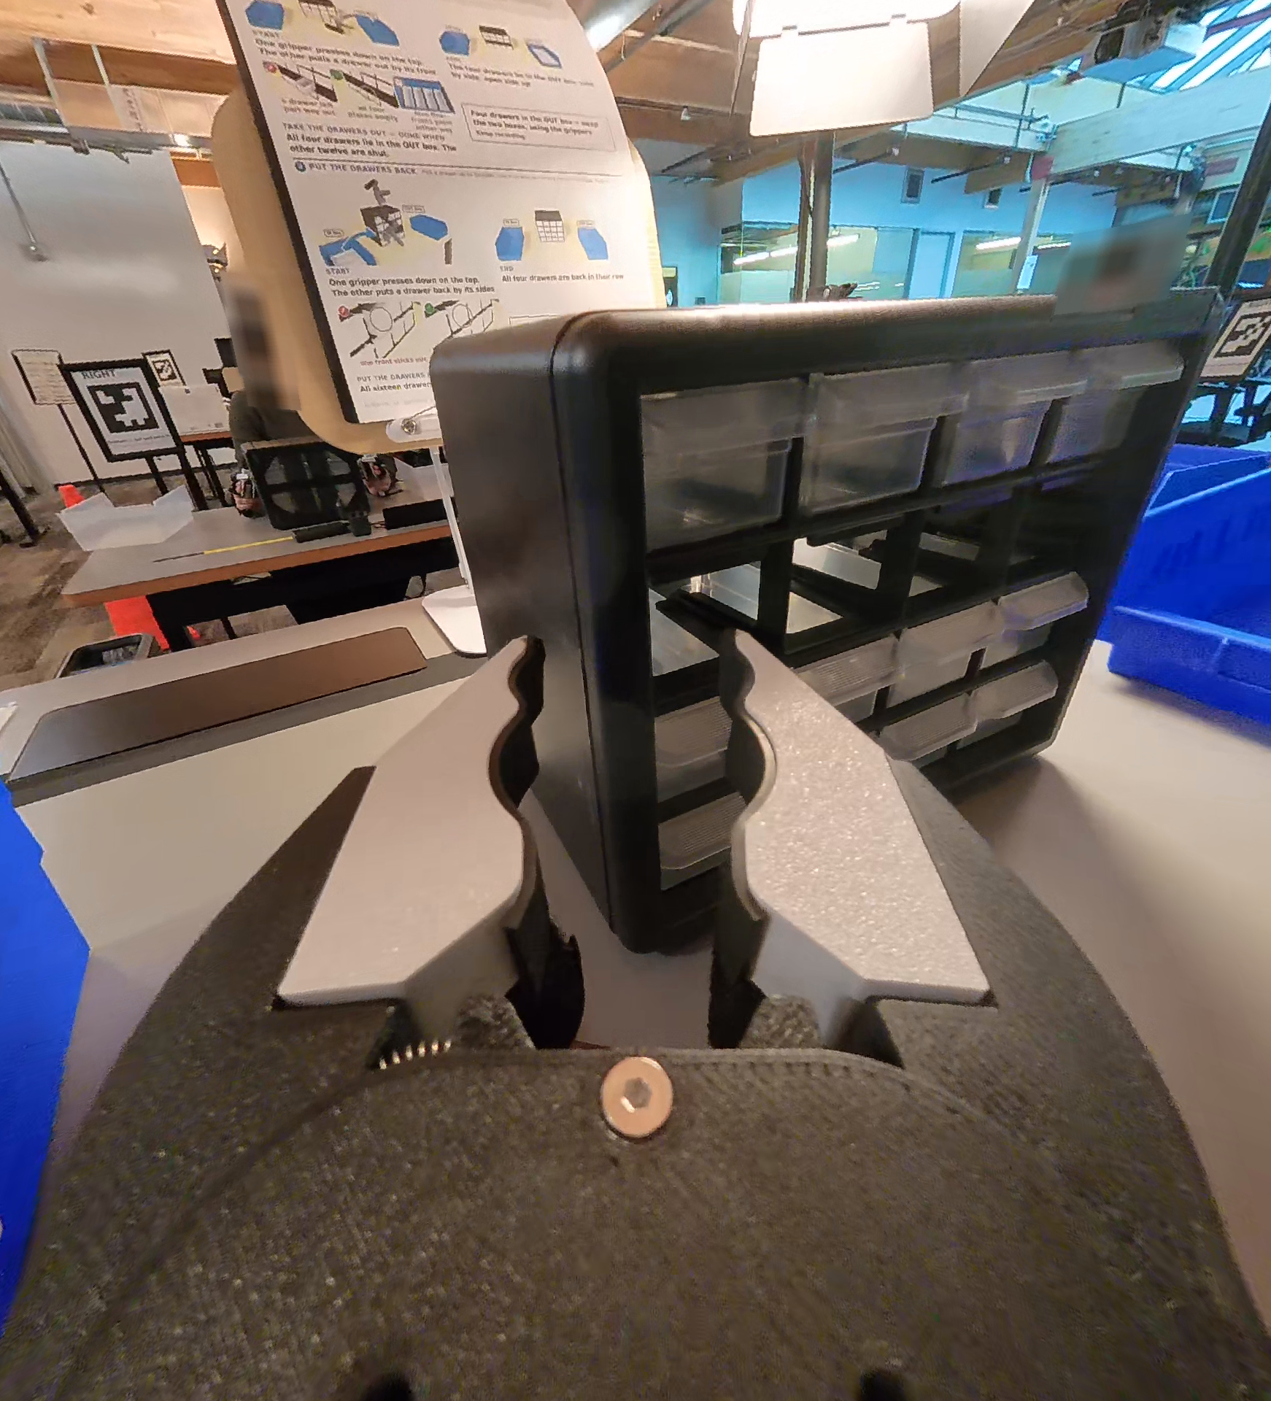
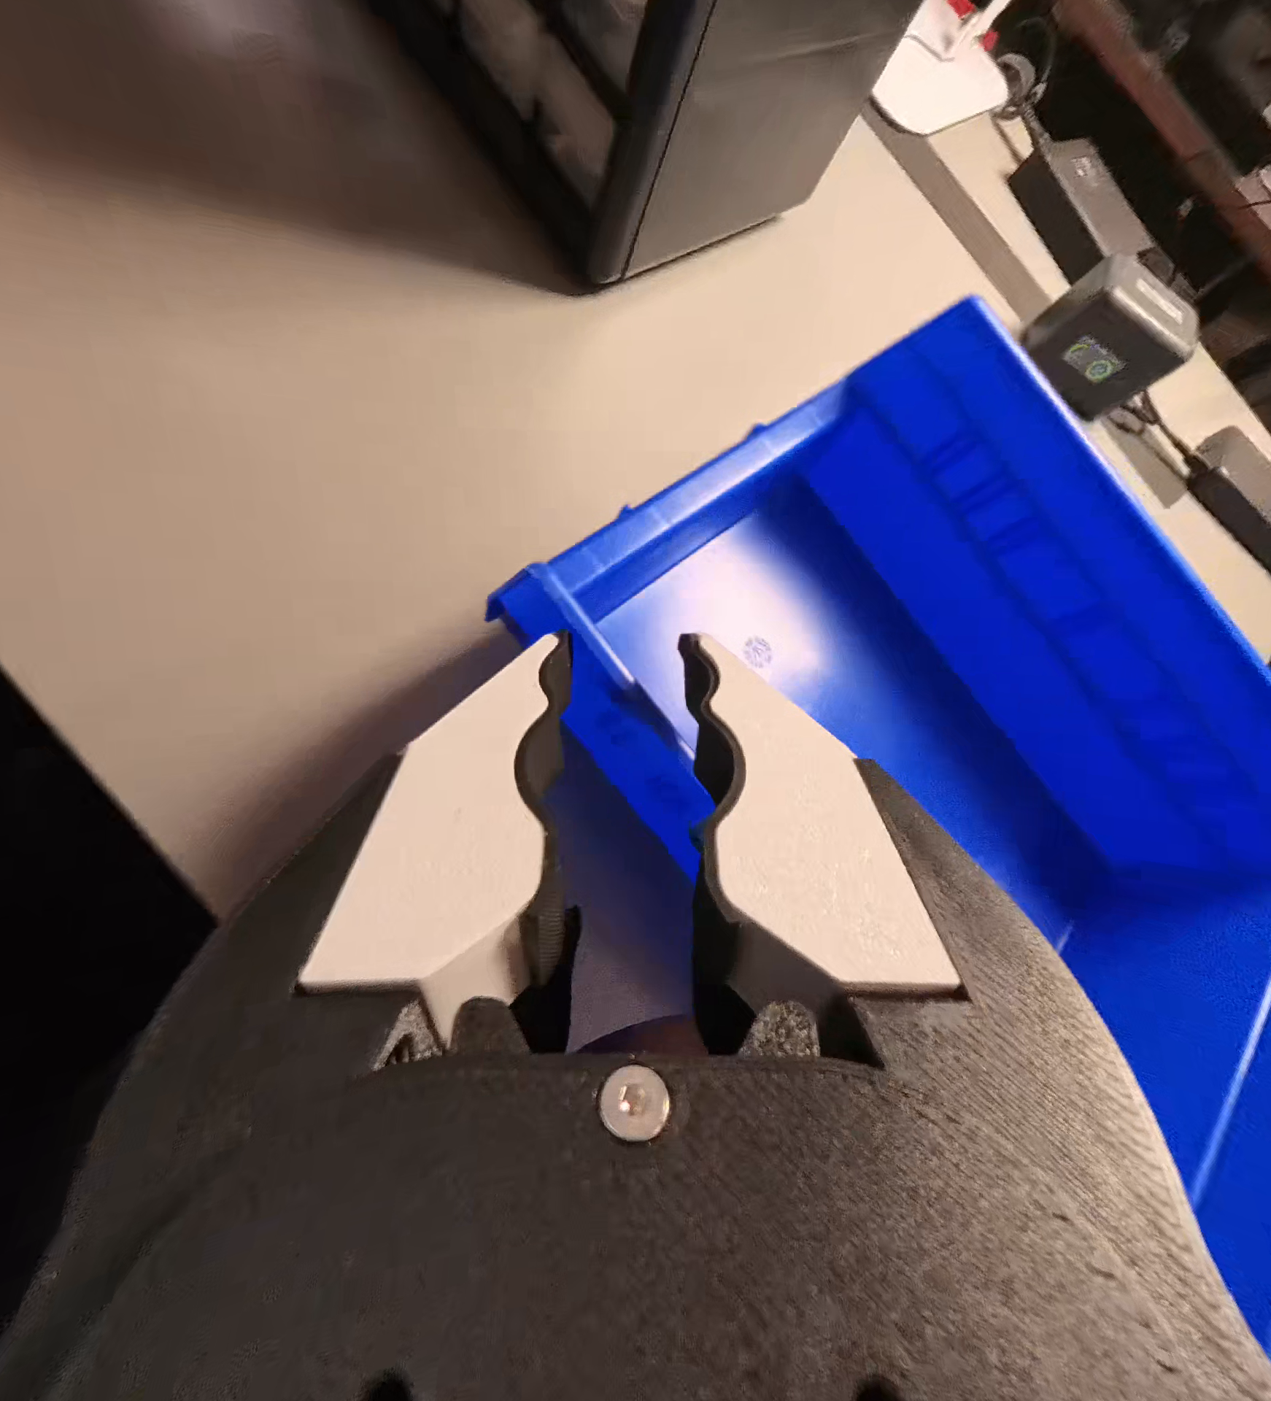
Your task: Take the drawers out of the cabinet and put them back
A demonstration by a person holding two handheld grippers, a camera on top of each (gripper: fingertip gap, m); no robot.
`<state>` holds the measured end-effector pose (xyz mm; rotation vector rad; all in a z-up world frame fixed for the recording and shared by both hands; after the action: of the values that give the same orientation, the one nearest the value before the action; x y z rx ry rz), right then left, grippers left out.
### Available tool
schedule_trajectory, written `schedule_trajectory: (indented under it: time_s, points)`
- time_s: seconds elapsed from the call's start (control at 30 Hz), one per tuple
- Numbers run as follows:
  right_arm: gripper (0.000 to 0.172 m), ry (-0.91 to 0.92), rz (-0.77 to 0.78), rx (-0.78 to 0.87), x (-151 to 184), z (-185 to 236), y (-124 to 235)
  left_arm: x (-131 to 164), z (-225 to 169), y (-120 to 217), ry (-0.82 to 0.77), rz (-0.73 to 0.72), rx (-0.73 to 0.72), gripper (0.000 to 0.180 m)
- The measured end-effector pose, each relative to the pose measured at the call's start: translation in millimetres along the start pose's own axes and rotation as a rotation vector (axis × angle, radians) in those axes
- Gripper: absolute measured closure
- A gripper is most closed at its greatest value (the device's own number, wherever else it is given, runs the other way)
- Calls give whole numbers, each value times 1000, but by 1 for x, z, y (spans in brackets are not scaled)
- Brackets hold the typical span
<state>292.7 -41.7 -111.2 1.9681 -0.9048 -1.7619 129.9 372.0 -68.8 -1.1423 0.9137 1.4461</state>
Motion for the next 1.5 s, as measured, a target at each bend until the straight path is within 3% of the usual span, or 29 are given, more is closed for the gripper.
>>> schedule_trajectory:
  time_s: [0.13, 0.23, 0.4, 0.53, 0.67, 0.7, 0.9, 0.97, 1.1, 1.17, 1.27, 1.4, 1.5]
  points:
    - [138, -129, -107, 34, -18, -2, 39, 0, -3, -1, -1, 2, 10, 135]
    - [137, -229, -126, 72, -43, -5, 38, 2, -7, -3, -2, 8, 21, 135]
    - [127, -286, 104, 48, -58, -18, -25, 7, -10, -5, -19, 21, 18, 135]
    - [121, -227, 365, 7, -38, -26, -87, 9, -3, -4, -22, 27, -7, 135]
    - [123, -18, 579, 2, -7, -21, -120, 11, 7, -3, -16, 29, -37, 135]
    - [124, 21, 558, -3, -12, -20, -122, 11, 9, -2, -15, 29, -44, 136]
    - [127, 309, 589, -140, 6, 0, -95, 10, 11, -1, 3, 25, -43, 136]
    - [126, 480, 627, -159, 21, 1, -76, 10, 9, -2, -5, 26, -35, 136]
    - [122, 554, 742, 9, 44, -15, -39, 9, 6, -2, -31, 27, -34, 136]
    - [100, 384, 649, 100, 37, -17, -26, 8, 6, -2, -29, 26, -34, 136]
    - [87, 15, 294, 135, 11, -8, -15, 7, 6, -1, -18, 19, -35, 136]
    - [85, -499, -271, 138, -39, 5, -17, 9, 3, -4, -11, 22, -27, 136]
    - [85, -668, -409, 227, -50, 4, -41, 12, -3, -6, -13, 29, -17, 136]
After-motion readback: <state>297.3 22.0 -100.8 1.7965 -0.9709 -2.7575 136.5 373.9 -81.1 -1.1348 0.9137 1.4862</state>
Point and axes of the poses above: each gripper's, where its closed fingertips meet, y back along the fingers, x out of its underside, z = x × y across the jaws, the point moved 2 cm from there along y, back along the fingers, and after that the axes turned 12 degrees about -y, right-handed, at the moved point
